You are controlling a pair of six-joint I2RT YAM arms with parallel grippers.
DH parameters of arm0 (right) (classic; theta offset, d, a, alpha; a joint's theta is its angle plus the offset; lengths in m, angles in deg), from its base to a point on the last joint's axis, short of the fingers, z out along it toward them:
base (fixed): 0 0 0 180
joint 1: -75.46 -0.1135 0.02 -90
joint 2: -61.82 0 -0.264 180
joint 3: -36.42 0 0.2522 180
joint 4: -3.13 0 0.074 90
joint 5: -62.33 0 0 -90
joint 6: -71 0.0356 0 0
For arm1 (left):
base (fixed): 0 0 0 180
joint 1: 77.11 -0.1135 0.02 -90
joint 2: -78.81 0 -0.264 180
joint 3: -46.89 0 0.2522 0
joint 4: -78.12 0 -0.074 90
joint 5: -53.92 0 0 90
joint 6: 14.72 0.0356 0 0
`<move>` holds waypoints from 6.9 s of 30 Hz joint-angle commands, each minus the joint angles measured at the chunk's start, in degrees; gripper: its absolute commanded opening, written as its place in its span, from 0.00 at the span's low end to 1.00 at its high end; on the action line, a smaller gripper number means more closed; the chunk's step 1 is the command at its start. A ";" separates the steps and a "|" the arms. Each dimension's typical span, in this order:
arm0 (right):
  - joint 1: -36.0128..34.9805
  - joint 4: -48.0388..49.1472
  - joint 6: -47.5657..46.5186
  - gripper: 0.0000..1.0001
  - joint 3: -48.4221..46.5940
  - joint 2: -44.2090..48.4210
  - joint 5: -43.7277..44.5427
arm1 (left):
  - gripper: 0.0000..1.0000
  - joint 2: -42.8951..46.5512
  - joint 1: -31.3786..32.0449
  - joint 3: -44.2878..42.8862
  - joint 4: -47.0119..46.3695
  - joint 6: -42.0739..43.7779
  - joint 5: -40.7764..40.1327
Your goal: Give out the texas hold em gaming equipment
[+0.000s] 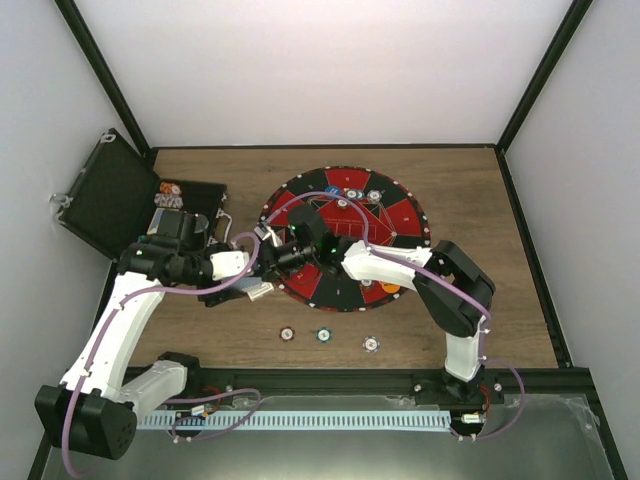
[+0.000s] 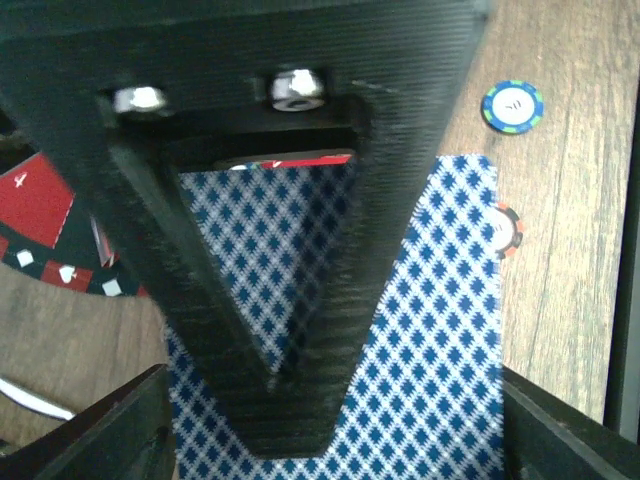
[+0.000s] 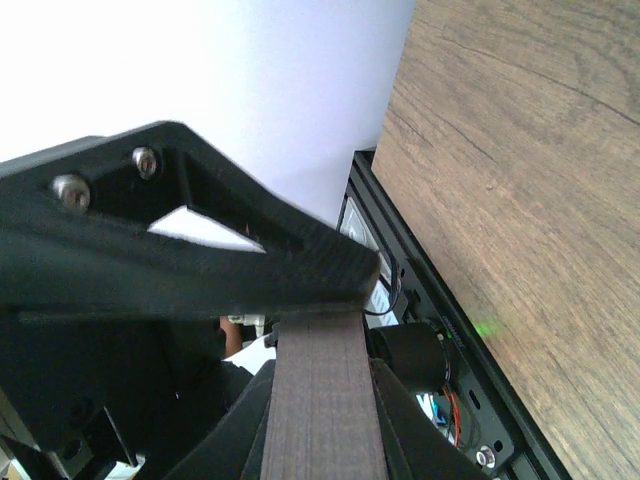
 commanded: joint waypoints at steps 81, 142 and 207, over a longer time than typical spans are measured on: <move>4.50 -10.67 -8.57 0.38 6.56 9.26 5.68 | 0.04 1.22 0.97 -0.09 -2.14 0.49 -1.21; 19.88 -42.58 -29.15 0.11 -35.49 -25.61 15.15 | 0.04 0.48 0.97 -1.60 -0.52 -1.84 -0.92; 0.19 -4.47 -9.75 0.86 1.97 6.36 2.59 | 0.04 -2.28 0.97 -5.37 -0.01 -1.79 -0.30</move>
